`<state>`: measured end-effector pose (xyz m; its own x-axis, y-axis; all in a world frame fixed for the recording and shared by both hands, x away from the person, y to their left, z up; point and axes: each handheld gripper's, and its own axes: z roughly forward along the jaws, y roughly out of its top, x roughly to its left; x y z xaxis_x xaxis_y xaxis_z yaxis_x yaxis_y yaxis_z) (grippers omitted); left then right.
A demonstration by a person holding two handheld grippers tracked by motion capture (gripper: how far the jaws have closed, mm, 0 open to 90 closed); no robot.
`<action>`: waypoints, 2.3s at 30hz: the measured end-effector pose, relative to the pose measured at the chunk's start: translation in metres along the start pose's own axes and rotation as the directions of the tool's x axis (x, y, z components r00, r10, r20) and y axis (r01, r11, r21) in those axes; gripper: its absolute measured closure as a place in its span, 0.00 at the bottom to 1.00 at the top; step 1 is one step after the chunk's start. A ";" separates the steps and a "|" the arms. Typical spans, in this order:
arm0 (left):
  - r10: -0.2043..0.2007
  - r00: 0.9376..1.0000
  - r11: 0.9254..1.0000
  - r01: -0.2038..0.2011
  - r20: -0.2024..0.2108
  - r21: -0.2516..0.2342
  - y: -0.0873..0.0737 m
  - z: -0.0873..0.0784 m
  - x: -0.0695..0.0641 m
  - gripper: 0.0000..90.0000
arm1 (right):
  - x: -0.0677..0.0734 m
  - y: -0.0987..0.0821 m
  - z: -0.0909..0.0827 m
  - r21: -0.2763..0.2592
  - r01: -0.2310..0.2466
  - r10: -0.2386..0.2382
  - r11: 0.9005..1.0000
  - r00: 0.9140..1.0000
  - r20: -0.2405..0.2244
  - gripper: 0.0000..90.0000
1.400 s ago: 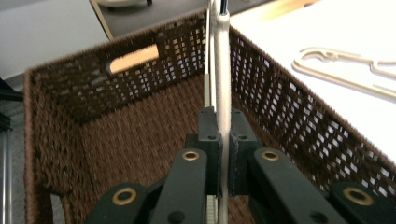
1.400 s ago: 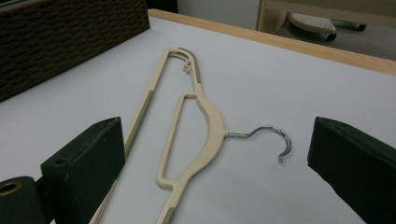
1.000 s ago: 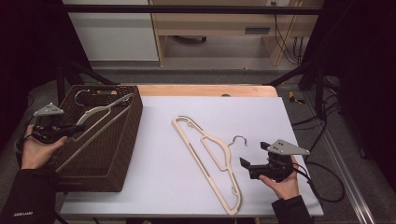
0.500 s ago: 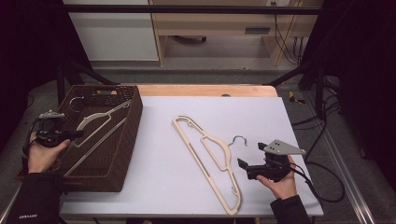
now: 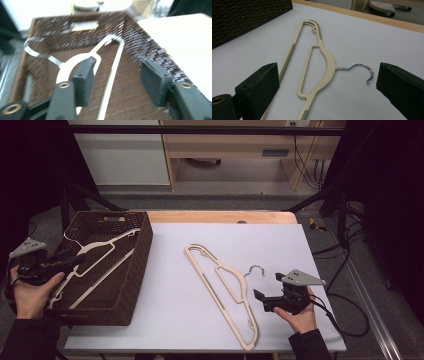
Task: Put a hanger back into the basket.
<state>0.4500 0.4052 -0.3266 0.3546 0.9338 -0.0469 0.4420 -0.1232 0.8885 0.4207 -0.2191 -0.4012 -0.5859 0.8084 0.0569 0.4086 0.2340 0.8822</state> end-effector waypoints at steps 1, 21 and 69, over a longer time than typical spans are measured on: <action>0.010 1.000 1.000 -0.010 0.014 -0.021 0.001 -0.002 -0.006 0.44 | 0.000 0.000 0.000 -0.001 -0.003 0.003 1.000 1.000 0.001 0.05; 0.145 0.946 0.983 -0.105 0.291 -0.151 -0.011 0.019 -0.134 0.14 | 0.006 -0.005 0.009 0.077 -0.025 0.024 0.997 1.000 0.006 0.10; 0.230 0.878 0.967 -0.254 0.419 0.002 -0.062 0.073 -0.201 0.12 | 0.016 -0.040 0.058 0.445 -0.200 0.207 0.873 0.978 0.033 0.85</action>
<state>0.4114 0.2011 -0.4054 0.7586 0.6510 -0.0281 0.3389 -0.3574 0.8703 0.4353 -0.1839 -0.4630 -0.4652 0.8566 0.2231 0.7855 0.2832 0.5503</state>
